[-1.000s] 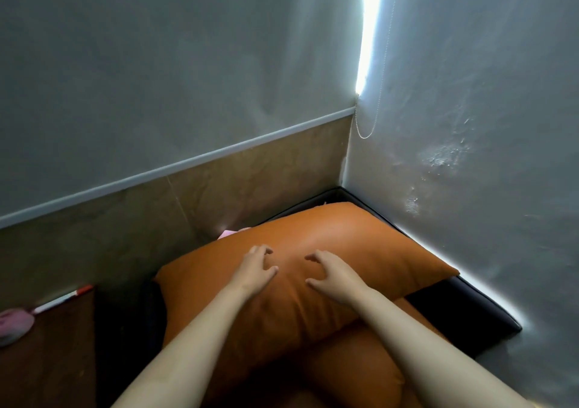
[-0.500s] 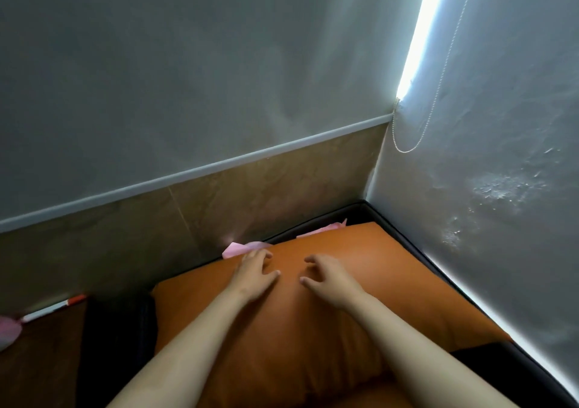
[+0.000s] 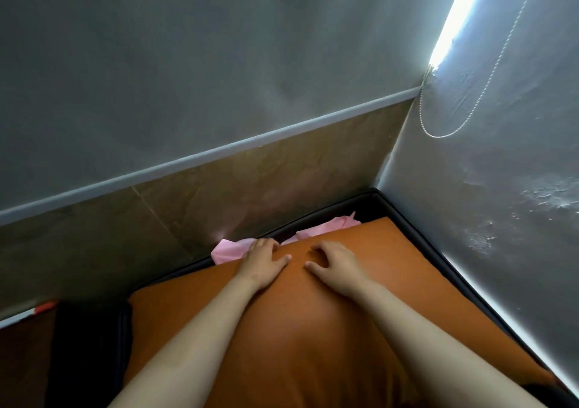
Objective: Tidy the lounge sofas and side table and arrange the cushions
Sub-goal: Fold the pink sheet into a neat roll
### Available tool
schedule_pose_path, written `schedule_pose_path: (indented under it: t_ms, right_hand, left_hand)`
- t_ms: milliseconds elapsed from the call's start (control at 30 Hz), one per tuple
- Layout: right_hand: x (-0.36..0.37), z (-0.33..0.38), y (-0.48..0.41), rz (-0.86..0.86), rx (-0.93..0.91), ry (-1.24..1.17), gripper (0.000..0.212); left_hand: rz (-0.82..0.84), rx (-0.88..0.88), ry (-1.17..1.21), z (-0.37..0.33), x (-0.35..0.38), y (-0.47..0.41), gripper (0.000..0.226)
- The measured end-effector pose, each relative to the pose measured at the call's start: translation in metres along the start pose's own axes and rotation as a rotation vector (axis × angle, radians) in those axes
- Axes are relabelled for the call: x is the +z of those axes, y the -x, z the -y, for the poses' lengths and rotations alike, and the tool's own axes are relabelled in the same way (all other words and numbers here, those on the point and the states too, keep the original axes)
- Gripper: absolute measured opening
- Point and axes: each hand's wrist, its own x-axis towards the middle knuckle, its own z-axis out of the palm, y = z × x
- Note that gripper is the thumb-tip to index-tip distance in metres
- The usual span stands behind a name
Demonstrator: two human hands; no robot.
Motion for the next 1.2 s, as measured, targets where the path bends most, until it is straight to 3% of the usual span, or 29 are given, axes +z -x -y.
schedule_pose_path:
  t_ms: [300,533,1200]
  right_hand:
    - [0.014,0.002,-0.019,-0.024,-0.002,0.113,0.049]
    - [0.020,0.014,-0.002,-0.050,-0.027,0.140,0.047]
    - [0.043,0.055,0.118,-0.117,-0.065,0.213,0.055]
  left_hand:
    - [0.052,-0.017,-0.142,0.003,0.007,-0.002,0.054]
    - [0.013,-0.029,-0.112,0.010,0.005,0.022,0.054]
    - [-0.036,-0.012,-0.041,0.014,0.004,0.152,0.059]
